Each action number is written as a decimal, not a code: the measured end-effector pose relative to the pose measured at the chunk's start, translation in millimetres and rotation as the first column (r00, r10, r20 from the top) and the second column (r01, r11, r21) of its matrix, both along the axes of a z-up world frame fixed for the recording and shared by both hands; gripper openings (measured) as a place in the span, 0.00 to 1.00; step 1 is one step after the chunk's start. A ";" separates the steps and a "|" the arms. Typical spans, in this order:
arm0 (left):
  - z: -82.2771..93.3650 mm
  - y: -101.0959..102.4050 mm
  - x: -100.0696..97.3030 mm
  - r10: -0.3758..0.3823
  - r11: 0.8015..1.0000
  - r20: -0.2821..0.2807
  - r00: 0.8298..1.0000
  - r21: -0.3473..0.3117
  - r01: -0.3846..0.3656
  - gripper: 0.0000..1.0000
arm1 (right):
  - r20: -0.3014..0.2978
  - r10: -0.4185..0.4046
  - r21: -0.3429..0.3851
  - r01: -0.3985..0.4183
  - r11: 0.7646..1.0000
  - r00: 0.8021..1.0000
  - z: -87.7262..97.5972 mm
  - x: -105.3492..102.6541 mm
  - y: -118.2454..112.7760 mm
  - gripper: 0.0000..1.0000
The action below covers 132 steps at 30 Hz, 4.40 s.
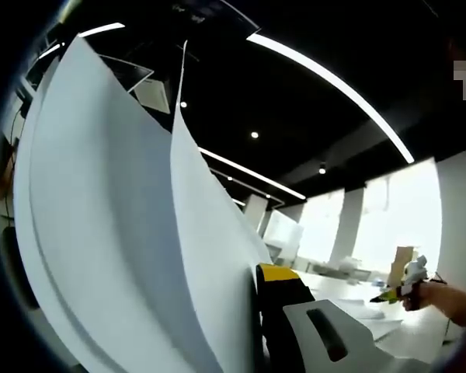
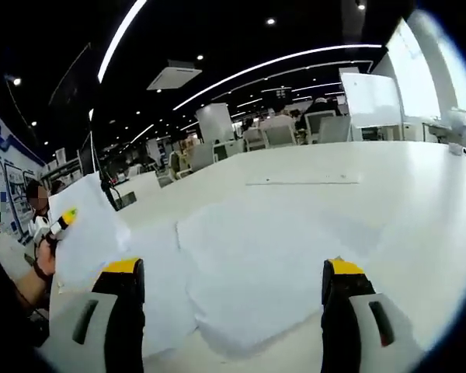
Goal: Organize the stack of printing papers by aligning and flattening the scattered papers on the table
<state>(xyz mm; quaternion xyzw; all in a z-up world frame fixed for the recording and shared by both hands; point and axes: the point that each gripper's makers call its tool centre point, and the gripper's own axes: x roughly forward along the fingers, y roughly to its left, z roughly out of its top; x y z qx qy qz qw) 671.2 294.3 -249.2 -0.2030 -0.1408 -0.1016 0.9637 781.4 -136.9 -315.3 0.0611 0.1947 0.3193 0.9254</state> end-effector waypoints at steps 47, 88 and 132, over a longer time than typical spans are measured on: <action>0.3 -0.6 1.1 -0.011 1.000 0.003 1.000 -0.002 0.011 0.10 | 0.214 -0.124 -0.215 0.171 0.961 0.969 -21.5 75.0 -47.6 0.87; 0.5 -0.9 0.7 -0.013 1.000 0.010 1.000 -0.015 0.014 0.10 | 0.110 -0.181 -0.212 0.201 0.956 0.977 -39.0 80.8 -58.1 0.64; 0.0 0.6 1.1 -0.009 1.000 0.001 1.000 -0.011 0.009 0.10 | 0.014 -0.305 -0.065 0.306 0.950 0.952 -32.0 75.2 -80.2 0.00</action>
